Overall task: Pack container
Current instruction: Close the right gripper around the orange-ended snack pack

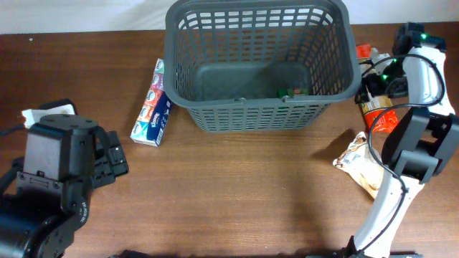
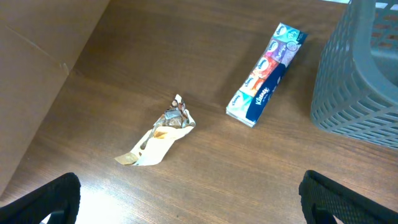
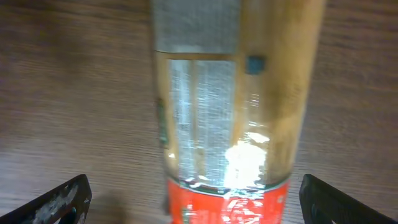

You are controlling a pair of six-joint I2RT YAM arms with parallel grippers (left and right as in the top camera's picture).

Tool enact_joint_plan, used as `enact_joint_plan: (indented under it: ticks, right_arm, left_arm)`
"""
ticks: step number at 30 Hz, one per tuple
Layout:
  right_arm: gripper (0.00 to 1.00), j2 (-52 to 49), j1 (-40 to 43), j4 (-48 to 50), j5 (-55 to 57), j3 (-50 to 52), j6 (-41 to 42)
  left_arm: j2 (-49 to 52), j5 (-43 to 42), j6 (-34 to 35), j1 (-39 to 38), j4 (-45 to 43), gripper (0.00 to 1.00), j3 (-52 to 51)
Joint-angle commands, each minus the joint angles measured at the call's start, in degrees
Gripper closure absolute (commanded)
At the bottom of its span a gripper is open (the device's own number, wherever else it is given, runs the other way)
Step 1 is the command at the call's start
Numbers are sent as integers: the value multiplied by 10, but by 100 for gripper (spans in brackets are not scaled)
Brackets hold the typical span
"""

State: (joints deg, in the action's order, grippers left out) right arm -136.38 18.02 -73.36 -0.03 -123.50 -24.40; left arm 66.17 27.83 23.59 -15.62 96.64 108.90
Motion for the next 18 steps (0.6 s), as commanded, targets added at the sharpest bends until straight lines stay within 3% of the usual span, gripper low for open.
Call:
enact_joint_plan:
  ticks: [1, 18]
  right_arm:
    - [1, -10, 22, 4, -6, 2, -7]
    - [1, -44, 23, 12, -34, 2, -2]
  left_arm:
    - [1, 0, 3, 3, 0, 0, -1]
    - [1, 0, 3, 3, 0, 0, -1]
